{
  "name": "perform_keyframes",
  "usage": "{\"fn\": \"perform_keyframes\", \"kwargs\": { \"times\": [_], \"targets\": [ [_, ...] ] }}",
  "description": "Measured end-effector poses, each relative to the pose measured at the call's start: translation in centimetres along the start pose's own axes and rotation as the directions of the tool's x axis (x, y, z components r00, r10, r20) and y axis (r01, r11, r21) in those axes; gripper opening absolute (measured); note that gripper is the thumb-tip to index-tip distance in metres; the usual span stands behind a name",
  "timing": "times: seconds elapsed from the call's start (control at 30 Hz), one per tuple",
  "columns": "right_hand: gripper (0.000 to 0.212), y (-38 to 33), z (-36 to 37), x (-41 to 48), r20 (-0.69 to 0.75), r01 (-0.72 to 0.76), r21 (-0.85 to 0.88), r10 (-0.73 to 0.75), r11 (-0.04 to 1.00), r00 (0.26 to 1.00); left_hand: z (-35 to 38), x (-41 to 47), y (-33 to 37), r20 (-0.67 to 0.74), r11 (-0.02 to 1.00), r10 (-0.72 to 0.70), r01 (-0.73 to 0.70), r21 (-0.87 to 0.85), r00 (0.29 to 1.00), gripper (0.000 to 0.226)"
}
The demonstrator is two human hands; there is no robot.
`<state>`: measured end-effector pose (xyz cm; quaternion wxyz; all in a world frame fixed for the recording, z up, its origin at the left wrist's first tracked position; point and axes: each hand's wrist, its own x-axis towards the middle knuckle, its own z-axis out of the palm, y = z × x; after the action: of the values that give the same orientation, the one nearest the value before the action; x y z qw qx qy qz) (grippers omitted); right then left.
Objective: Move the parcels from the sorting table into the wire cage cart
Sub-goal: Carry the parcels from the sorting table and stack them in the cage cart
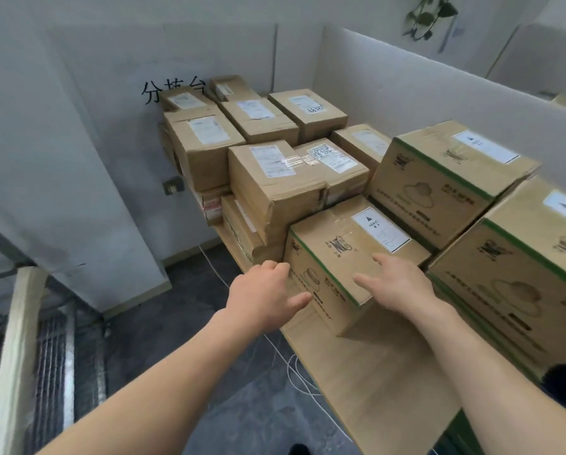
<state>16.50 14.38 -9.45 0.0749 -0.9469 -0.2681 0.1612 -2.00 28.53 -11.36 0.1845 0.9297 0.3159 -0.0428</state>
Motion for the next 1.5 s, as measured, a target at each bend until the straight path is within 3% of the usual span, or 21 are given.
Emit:
{"fn": "perform_keyframes", "kwargs": {
  "times": [0.37,0.7,1.2,1.33,1.5],
  "targets": [
    [0.048,4.1,-0.1,12.5,0.017,0.030,-0.016,-0.030,0.999,0.999,2.9,6.9,5.5,0.059,0.990,-0.140,0.141,-0.024,0.988,0.073],
    [0.100,4.9,0.5,16.1,0.032,0.009,-0.029,-0.008,1.000,0.999,5.0,7.8,7.1,0.076,0.968,-0.221,0.228,-0.106,0.972,0.065],
    [0.106,1.4,4.3,7.0,0.078,0.048,-0.004,-0.048,0.999,0.996,7.8,-0.8,1.3,0.081,0.877,-0.350,0.357,-0.322,0.933,0.056],
    [0.110,-0.9,6.3,3.3,0.097,0.057,0.017,-0.058,0.998,0.994,7.8,-4.2,-1.9,0.067,0.822,-0.399,0.389,-0.415,0.914,0.057],
    [0.099,-4.9,9.1,-1.5,0.107,0.102,0.077,-0.110,0.992,0.988,7.1,-8.3,-6.6,0.078,0.719,-0.495,0.458,-0.522,0.866,0.059]
  ]
}}
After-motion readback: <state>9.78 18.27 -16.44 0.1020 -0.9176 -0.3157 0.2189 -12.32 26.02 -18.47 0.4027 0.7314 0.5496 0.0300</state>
